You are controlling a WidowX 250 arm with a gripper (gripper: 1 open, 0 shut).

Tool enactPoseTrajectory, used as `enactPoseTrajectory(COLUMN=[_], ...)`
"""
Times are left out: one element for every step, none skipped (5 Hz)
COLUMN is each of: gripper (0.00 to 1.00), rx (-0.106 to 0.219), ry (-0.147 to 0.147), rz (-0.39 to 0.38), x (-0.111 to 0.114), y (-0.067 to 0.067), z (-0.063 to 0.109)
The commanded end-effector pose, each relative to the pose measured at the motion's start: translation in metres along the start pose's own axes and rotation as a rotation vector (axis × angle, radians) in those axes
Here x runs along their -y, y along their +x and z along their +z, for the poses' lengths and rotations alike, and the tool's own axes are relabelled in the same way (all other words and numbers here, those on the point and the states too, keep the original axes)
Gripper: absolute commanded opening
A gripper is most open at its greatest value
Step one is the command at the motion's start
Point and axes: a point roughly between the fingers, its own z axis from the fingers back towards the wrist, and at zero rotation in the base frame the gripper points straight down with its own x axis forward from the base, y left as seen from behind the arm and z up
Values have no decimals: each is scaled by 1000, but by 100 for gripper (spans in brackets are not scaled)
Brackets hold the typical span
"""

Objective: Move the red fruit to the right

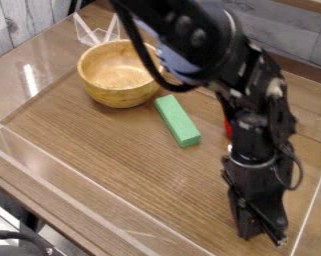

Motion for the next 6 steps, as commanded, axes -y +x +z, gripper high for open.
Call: enactPoseTrajectory(gripper=[0,100,0,100,100,0], rx=[53,55,68,69,78,92], ry=[30,46,65,69,80,105], rz=[-10,5,56,47,48,35], x=[0,2,1,-9,-22,-34], y=[11,9,2,-7,-12,0], z=[6,3,9,12,21,41])
